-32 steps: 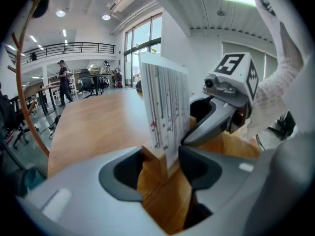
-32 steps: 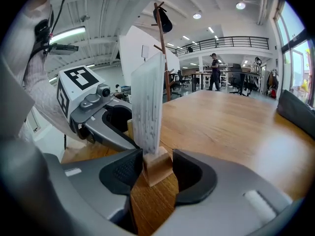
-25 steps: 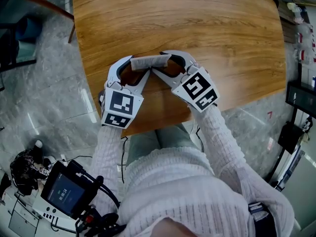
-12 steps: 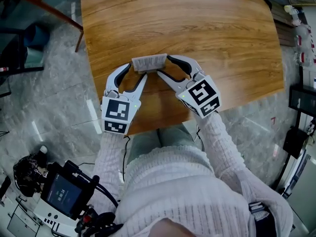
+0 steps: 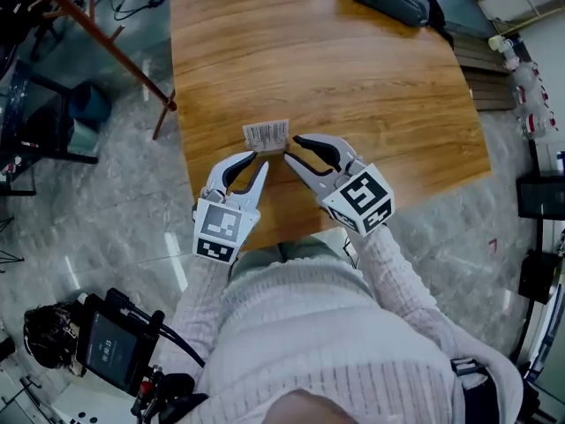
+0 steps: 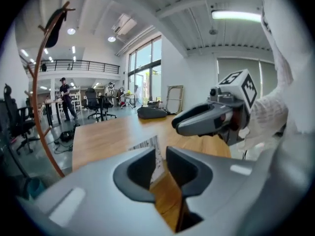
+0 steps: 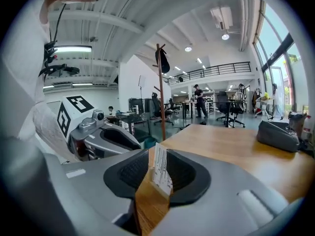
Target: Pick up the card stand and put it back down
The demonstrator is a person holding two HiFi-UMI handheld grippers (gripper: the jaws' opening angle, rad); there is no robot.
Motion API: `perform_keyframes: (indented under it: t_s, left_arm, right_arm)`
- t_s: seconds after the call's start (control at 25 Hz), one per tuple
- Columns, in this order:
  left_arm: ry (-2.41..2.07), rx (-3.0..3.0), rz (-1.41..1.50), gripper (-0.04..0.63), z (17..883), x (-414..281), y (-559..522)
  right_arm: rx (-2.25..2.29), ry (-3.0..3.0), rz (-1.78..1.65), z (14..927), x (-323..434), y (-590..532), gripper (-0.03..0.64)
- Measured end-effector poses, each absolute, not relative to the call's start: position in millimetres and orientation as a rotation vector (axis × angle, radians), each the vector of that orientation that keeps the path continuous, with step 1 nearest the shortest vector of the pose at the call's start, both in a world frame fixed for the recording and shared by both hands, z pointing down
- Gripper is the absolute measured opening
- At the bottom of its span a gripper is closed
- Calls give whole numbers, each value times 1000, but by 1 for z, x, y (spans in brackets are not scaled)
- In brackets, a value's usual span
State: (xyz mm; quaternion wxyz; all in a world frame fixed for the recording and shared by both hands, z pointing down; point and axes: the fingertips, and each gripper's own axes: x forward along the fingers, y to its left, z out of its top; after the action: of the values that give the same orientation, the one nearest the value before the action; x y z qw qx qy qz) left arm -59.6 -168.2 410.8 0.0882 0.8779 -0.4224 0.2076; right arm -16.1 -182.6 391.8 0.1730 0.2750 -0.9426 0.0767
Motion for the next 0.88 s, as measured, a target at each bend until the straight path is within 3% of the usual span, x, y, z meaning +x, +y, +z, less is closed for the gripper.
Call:
perform_keyframes:
  t_s: [0.48, 0.88]
  left_arm:
    - [-1269, 2730, 487, 11, 341, -34, -103]
    - [-1262, 2691, 389, 9, 335, -36, -100]
  right_arm:
    - [756, -2801, 111, 318, -22, -118, 4]
    - [675, -2822, 132, 325, -23, -100, 0]
